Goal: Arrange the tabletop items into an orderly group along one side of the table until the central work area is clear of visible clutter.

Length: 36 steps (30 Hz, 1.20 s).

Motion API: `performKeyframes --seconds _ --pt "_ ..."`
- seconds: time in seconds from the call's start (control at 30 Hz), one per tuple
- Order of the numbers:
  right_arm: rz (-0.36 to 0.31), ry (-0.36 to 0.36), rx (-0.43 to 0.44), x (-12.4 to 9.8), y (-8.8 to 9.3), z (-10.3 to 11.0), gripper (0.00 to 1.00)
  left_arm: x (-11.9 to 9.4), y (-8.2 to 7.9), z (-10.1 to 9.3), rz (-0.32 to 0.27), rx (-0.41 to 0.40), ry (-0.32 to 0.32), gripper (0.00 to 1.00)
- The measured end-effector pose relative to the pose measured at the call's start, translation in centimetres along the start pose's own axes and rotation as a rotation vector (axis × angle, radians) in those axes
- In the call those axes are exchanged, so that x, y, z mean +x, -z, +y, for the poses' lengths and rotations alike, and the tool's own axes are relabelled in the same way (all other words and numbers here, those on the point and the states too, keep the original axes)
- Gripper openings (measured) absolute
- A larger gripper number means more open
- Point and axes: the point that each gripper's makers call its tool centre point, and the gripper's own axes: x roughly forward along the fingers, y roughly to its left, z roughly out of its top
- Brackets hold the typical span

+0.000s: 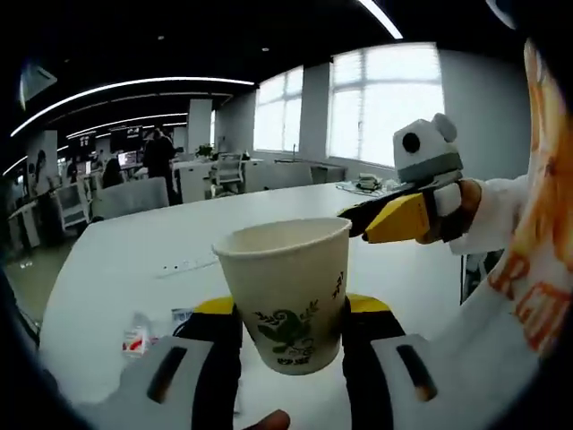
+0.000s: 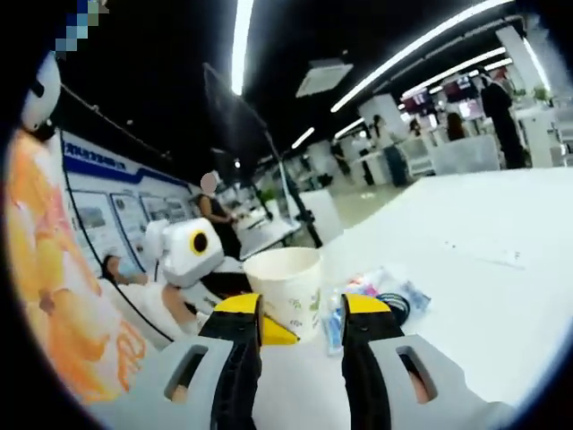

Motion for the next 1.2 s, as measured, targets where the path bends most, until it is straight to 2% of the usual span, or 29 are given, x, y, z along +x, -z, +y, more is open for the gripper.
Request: performKeyframes --seconds 0.03,0.2,0.33,0.4,0.43,0.53,0.63,0.67,0.7,0.8,0.9,1.03,1.07,1.13,1.2 --pt "0.009 -0.016 -0.019 0.0 -0.3 0.3 0.32 0.0 0.4 -0.1 0.019 0.036 0.003 0.43" --pt "0.117 -0.069 -0.084 0.9 0.0 1.3 0.32 0.5 1.0 -0.9 0.036 0.048 0.038 0.43" --pt "0.179 -0.126 -0.114 1.9 0.9 2.8 0.24 1.1 0.9 -1.5 0.044 0.082 0.045 0.43" --pt "0.237 -0.137 -0.120 2.2 2.0 3.1 0.18 1.3 0.9 -1.6 0.044 0.082 0.046 0.44" --pt "0.267 -0.136 -0.162 2.4 2.6 3.1 0.17 1.4 0.9 -1.7 0.045 0.083 0.050 0.44" --pt "0.305 -0.109 -0.184 2.7 3.3 2.7 0.10 1.6 1.2 -2.1 0.066 0.122 0.053 0.44" --pt "0.327 -0.139 -0.172 2.9 3.6 3.2 0.01 1.7 1.6 -2.0 0.076 0.126 0.051 0.44" --pt "0.328 -0.142 -0.177 2.9 3.6 3.3 0.00 1.6 1.7 -2.0 0.079 0.121 0.054 0.39" --pt "0.337 -0.119 -0.213 3.0 3.7 2.9 0.00 1.6 1.8 -2.1 0.077 0.098 0.063 0.41" --pt "0.351 -0.127 -0.205 3.1 4.1 2.8 0.00 1.4 2.5 -1.5 0.103 0.050 0.052 0.45" --pt "0.348 -0.091 -0.209 3.4 4.0 1.7 0.00 1.2 2.9 -0.6 0.098 -0.059 0.027 0.60" --pt "0.344 -0.044 -0.224 3.8 3.9 -0.7 0.00 0.6 3.4 0.2 0.109 -0.050 0.007 0.66" --pt "0.372 0.002 -0.236 3.8 4.3 -2.1 0.00 0.4 3.8 0.4 0.115 -0.048 -0.001 0.68" --pt "0.388 0.029 -0.266 3.9 4.8 -3.5 0.00 0.1 4.3 0.8 0.124 -0.069 -0.015 0.70" --pt "0.402 0.048 -0.253 4.2 5.4 -4.7 0.00 -0.3 4.8 1.2 0.125 -0.102 -0.031 0.71"
